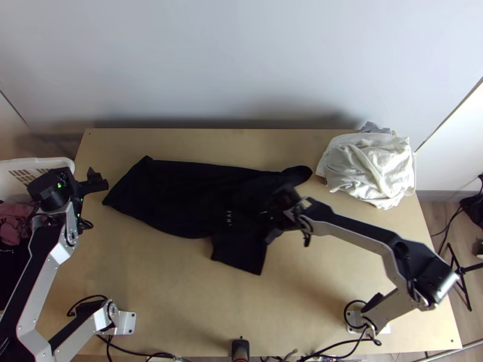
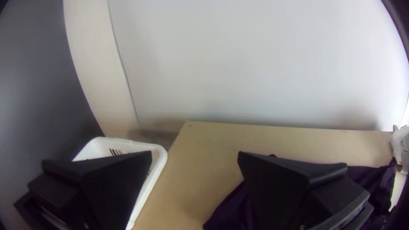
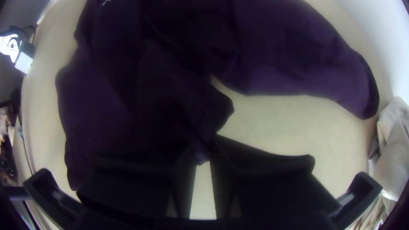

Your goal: Fold the t-shirt

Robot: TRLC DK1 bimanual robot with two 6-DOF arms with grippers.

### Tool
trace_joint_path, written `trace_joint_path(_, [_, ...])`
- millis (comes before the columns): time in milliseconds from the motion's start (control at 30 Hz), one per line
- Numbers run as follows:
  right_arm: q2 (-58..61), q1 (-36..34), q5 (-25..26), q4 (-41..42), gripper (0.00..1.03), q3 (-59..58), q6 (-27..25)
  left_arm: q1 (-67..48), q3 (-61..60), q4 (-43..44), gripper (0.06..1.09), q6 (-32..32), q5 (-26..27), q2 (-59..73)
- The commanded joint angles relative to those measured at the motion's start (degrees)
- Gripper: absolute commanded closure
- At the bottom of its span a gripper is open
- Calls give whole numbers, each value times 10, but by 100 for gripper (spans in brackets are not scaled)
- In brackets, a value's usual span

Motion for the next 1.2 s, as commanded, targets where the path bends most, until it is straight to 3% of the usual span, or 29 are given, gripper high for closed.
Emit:
trace_joint_path(0, [-55,-86,13,21,89,-78,-68,-11,8,2,10,10,0,8])
trace_joint_path(200, [-72,-151,14,23,89,-84,-107,-19,2,-9,10,17,0,5])
trace_joint_path(400, [-92,-155,18,27,89,-93,-108,-54,-50,-24,10,30,9,-42])
trace_joint_path(567, [-98,-131,23,32,89,-91,-87,-53,-117,-21,10,27,95,-75])
trace_joint_path(700, [-99,-114,28,32,89,-89,-74,-2,-102,-104,10,24,185,-20])
trace_joint_path(1000, [-104,-78,47,31,89,-82,-48,43,-75,-222,10,28,212,80])
trace_joint_path(1167, [-104,-70,55,30,89,-70,-45,54,-71,-238,10,27,217,141])
